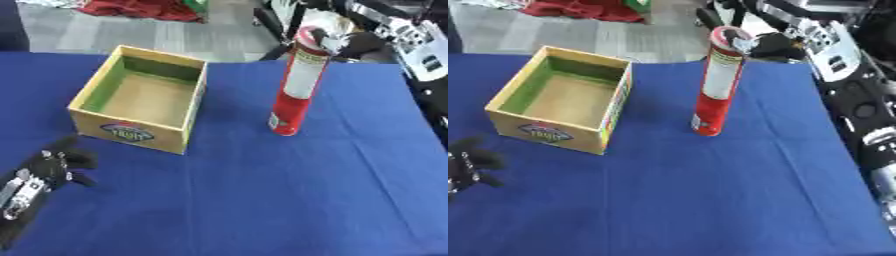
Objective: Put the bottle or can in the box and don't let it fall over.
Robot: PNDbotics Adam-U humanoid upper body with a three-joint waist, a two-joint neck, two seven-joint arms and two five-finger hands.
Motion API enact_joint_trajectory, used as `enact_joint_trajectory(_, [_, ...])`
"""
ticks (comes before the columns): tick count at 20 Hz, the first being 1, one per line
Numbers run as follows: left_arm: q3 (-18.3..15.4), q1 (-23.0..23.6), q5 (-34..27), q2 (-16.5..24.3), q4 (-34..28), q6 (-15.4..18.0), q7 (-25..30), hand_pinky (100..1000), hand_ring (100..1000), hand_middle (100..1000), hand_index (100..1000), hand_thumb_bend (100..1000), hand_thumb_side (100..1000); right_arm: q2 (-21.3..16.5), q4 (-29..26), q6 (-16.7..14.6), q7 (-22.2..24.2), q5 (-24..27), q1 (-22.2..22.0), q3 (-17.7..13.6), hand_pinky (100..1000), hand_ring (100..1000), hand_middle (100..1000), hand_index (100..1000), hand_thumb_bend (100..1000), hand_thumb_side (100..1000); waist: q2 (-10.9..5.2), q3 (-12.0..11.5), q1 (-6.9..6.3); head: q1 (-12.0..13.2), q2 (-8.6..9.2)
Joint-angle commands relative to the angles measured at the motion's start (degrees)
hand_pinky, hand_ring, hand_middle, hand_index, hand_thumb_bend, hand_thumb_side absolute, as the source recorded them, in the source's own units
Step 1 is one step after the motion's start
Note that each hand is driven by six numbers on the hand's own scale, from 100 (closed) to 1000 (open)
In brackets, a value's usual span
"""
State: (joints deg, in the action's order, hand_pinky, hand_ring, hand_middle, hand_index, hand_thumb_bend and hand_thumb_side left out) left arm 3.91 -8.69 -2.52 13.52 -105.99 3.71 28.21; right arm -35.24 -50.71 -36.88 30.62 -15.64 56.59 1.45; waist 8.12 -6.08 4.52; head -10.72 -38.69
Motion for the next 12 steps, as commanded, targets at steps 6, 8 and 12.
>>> enact_joint_trajectory(6, [0.03, -0.91, -0.38, 0.21, -1.38, 0.22, 0.20, 646, 766, 724, 963, 100, 866, -0.34, 0.56, -14.83, 12.80, -4.52, 1.27, -0.11, 1000, 973, 963, 1000, 100, 400, -0.47, -0.36, -0.64, -0.72, 0.56])
enact_joint_trajectory(8, [0.06, -0.93, -0.38, 0.20, -1.38, 0.21, 0.25, 646, 766, 724, 963, 100, 865, -0.21, 0.74, -14.90, 12.53, -5.26, 1.26, -0.07, 1000, 972, 963, 1000, 100, 416, -0.47, -0.41, -0.64, -0.79, 0.46])
enact_joint_trajectory(12, [0.03, -0.98, -0.41, 0.17, -1.37, 0.19, 0.26, 645, 766, 724, 963, 100, 864, -0.01, 1.02, -14.95, 11.97, -5.52, 1.17, -0.07, 1000, 967, 960, 999, 100, 480, -0.47, -0.49, -0.63, -0.83, 0.46])
